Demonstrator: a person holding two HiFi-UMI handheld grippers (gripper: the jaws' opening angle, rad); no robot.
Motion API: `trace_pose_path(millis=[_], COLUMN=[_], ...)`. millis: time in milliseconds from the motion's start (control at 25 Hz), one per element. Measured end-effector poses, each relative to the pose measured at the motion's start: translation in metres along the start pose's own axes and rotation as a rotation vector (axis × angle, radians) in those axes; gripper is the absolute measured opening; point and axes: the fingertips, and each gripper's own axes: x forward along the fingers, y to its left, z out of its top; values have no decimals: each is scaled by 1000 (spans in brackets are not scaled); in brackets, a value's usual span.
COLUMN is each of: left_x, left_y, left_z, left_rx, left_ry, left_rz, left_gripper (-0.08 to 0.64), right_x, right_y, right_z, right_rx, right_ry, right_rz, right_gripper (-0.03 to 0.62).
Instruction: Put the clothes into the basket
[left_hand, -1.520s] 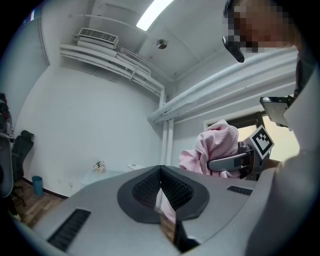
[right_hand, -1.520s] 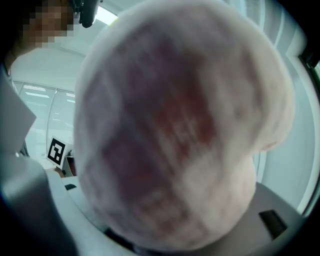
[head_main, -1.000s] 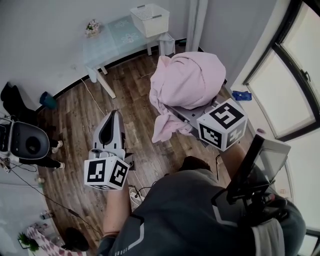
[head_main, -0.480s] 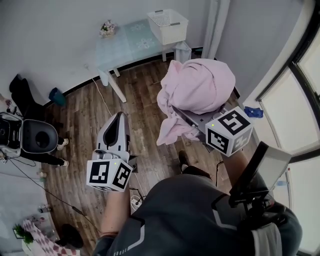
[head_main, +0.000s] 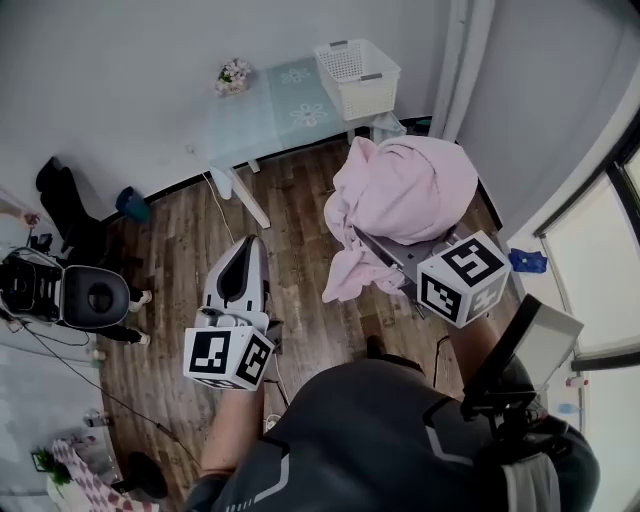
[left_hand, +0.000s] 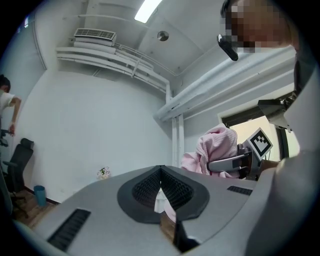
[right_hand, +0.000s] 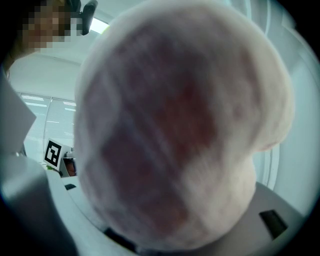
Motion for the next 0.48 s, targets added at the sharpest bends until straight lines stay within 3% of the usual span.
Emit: trace_pose_path(millis=[120,480], left_x=[56,151], left_y=[8,1], left_z=[-9,-17], left_rx=[-1,25], left_ry=[23,46], left_rz=[9,-11], left_gripper=[9,9], right_x=[28,60], right_y=[-48,-131], right_z=[0,2], right_rx=[21,34], right_ry=[-5,-4], right_rz=[8,21], right_gripper=[319,319])
